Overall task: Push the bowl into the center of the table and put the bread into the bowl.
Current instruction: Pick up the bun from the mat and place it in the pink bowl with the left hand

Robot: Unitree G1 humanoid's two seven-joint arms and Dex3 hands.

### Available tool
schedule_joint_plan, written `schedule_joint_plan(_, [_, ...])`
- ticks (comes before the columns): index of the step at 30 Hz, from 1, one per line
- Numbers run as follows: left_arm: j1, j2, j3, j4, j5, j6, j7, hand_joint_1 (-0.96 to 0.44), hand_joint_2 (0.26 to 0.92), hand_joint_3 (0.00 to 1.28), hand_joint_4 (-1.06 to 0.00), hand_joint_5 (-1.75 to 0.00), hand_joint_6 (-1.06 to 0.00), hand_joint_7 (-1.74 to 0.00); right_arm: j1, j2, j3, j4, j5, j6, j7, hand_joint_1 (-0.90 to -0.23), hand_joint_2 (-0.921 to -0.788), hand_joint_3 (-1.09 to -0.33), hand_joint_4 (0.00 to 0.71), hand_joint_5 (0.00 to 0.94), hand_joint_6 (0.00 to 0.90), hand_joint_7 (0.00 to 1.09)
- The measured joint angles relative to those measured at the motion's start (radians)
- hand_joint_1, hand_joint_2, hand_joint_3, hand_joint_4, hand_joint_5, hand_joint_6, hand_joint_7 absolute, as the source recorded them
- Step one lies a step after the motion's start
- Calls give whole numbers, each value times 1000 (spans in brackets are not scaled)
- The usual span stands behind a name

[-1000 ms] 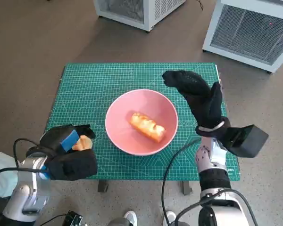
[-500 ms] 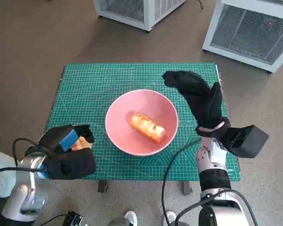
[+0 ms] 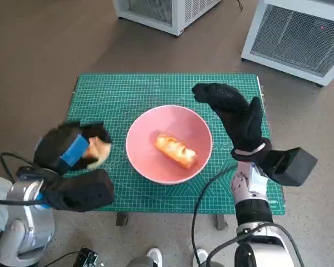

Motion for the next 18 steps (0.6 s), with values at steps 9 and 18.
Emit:
schedule_joint_plan(9, [-98, -42, -45, -34, 50, -125, 77, 2, 914, 33, -765, -1066, -653, -1158, 0, -4, 0, -1, 0, 0, 0, -699, -921, -709, 179, 0, -1, 547])
schedule_joint_plan(18, [-232, -98, -129, 48, 59, -220, 76, 1, 918, 33, -745, -1128, -662, -1106, 2, -7, 1, -11, 0, 0, -3, -690, -921, -713, 177, 0, -1, 544])
